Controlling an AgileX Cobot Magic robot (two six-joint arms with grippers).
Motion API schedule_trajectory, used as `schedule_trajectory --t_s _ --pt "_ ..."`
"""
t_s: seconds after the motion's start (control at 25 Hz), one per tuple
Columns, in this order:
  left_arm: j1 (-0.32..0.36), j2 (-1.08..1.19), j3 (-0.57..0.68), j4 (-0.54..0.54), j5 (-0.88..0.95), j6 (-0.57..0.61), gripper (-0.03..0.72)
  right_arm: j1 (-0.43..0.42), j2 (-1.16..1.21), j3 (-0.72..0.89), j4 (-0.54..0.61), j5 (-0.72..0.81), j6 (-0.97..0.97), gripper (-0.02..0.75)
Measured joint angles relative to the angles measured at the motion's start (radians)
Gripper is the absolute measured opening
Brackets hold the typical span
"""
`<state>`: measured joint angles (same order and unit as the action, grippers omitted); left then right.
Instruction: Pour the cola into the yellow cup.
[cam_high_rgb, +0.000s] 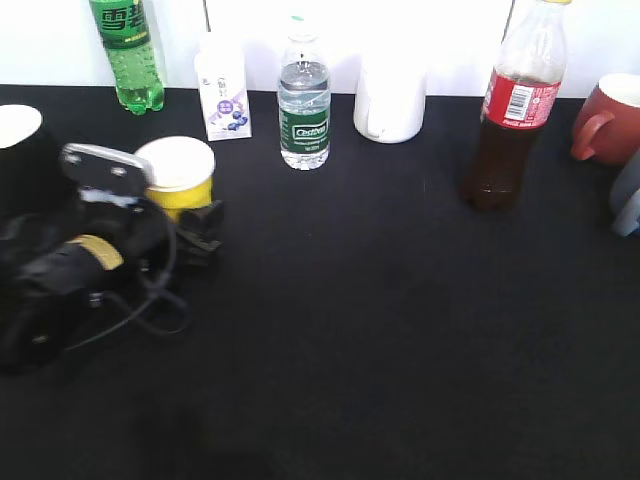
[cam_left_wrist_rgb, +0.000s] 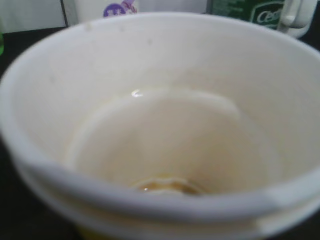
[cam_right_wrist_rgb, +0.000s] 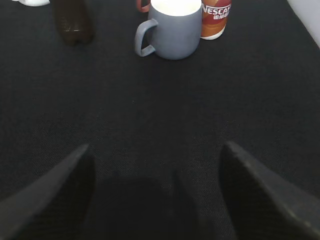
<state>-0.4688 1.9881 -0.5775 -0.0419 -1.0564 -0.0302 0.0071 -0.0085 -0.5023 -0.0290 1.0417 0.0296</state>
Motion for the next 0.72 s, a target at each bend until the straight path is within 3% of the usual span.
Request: schedule_trajectory --t_s 0.2,0.36,0.52,0.72 --pt "0.000 -0.226 0.164 0.093 0.013 -0.031 0.444 0.000 0.000 0.000 0.000 0.000 0.000 0.585" --pt "0.000 -0.420 0.211 0.376 0.098 -0.206 0.443 0.000 0.000 0.000 0.000 0.000 0.000 0.585" --pt "-0.001 -0.440 0.212 0.622 0.098 -0.308 0.443 0.000 0.000 0.000 0.000 0.000 0.000 0.585" --pt "-0.001 -0.440 0.212 0.643 0.097 -0.316 0.442 0.000 0.015 -0.010 0.013 -0.019 -0.011 0.585"
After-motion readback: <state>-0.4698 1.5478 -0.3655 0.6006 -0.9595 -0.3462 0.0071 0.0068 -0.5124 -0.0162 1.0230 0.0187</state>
